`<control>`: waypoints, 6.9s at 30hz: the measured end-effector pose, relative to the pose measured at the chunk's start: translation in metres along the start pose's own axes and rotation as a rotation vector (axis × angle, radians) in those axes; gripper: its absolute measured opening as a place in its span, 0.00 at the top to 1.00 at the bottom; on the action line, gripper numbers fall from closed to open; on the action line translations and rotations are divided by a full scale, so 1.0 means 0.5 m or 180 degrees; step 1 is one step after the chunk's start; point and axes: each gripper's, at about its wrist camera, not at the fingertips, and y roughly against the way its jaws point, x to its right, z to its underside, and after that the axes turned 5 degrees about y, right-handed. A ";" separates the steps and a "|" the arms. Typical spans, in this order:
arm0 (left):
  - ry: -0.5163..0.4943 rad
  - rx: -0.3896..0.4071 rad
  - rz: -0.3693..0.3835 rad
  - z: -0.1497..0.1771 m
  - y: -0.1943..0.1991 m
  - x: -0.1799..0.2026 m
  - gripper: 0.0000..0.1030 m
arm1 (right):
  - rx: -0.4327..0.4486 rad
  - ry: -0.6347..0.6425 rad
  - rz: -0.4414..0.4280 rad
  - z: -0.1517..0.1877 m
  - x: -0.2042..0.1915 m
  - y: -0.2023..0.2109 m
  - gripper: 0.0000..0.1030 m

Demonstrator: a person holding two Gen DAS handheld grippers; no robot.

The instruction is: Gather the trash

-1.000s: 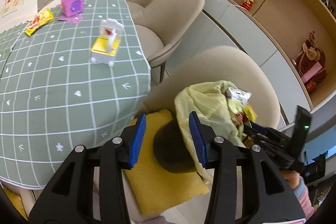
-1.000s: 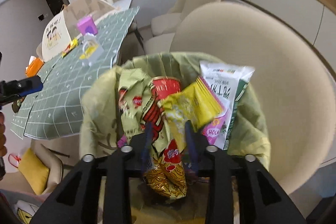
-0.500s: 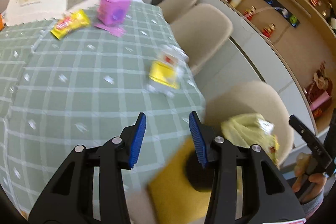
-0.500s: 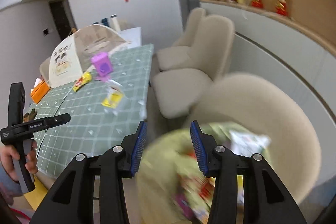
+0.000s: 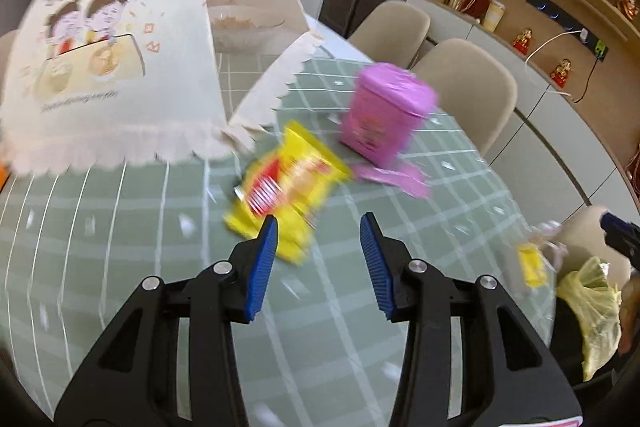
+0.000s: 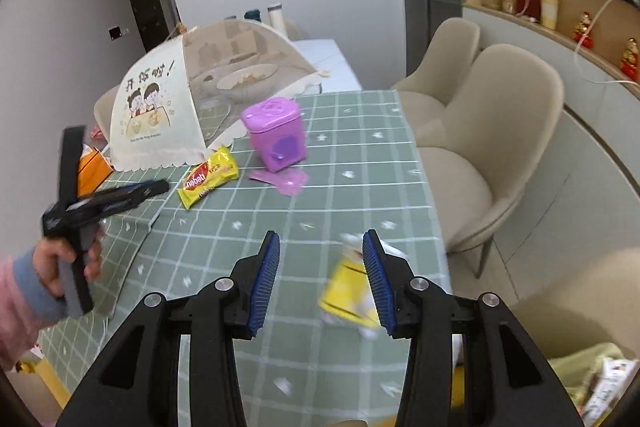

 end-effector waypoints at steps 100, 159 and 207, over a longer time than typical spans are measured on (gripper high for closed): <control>-0.0736 -0.0456 0.0659 0.444 0.091 1.068 0.95 | 0.0541 -0.0345 0.0557 0.350 0.616 0.568 0.71; -0.0014 0.0681 -0.0764 0.686 0.522 0.841 0.32 | 0.0145 0.0014 -0.0262 0.505 0.387 0.577 0.53; 0.0070 0.1054 -0.1171 0.911 0.727 0.887 0.32 | 0.0603 0.0433 -0.0237 0.689 0.149 0.831 0.53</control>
